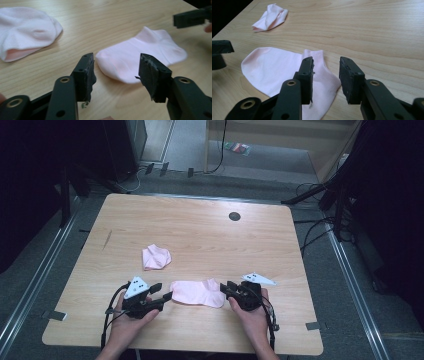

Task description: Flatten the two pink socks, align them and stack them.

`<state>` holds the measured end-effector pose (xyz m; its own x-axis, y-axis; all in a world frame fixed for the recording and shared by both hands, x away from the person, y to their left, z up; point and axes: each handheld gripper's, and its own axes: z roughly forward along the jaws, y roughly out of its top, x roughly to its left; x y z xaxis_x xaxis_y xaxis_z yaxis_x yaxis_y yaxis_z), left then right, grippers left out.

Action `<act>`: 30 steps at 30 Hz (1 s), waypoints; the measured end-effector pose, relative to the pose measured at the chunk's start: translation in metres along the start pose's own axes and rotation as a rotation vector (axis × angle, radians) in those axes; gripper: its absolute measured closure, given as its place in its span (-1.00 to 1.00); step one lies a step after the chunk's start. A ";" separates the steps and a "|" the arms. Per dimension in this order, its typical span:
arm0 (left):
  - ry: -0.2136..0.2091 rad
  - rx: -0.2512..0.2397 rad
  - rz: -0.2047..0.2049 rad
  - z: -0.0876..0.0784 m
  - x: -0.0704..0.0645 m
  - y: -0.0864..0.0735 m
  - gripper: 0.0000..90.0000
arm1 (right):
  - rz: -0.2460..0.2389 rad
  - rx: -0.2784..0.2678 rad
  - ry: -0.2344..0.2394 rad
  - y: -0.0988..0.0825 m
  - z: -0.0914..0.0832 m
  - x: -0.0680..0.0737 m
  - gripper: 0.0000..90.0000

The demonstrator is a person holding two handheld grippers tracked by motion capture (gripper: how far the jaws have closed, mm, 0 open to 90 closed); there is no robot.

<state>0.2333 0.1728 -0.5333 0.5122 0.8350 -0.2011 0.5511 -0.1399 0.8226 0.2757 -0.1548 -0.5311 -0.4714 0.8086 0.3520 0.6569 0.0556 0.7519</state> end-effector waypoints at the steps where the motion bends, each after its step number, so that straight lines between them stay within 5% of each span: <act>1: 0.028 0.027 -0.012 0.006 -0.001 0.003 0.09 | -0.006 0.001 -0.007 0.000 0.000 0.000 0.38; 5: 0.082 0.123 0.012 0.022 -0.004 0.012 0.28 | -0.042 0.020 -0.022 -0.003 0.008 0.006 0.24; 9: 0.119 0.146 -0.018 0.032 -0.001 0.014 0.39 | -0.096 0.058 -0.088 -0.007 0.018 0.010 0.27; 14: 0.127 0.142 0.010 0.030 -0.001 0.008 0.97 | -0.154 0.067 -0.158 -0.013 0.021 0.014 0.74; 15: 0.077 0.131 -0.007 0.025 0.001 0.006 0.99 | -0.148 0.070 -0.147 -0.014 0.020 0.014 0.89; 19: 0.037 0.118 -0.017 0.015 0.002 0.002 1.00 | -0.163 0.069 -0.145 -0.013 0.015 0.015 0.94; 25: 0.063 0.094 -0.005 -0.009 0.002 -0.005 1.00 | -0.189 0.083 -0.147 -0.008 0.001 0.014 0.96; 30: 0.039 0.093 -0.004 -0.018 -0.003 -0.013 1.00 | -0.199 0.098 -0.129 -0.010 -0.003 0.012 0.96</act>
<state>0.2131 0.1820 -0.5343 0.4846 0.8556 -0.1819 0.6127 -0.1836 0.7687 0.2613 -0.1478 -0.5328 -0.5222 0.8438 0.1241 0.6158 0.2724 0.7393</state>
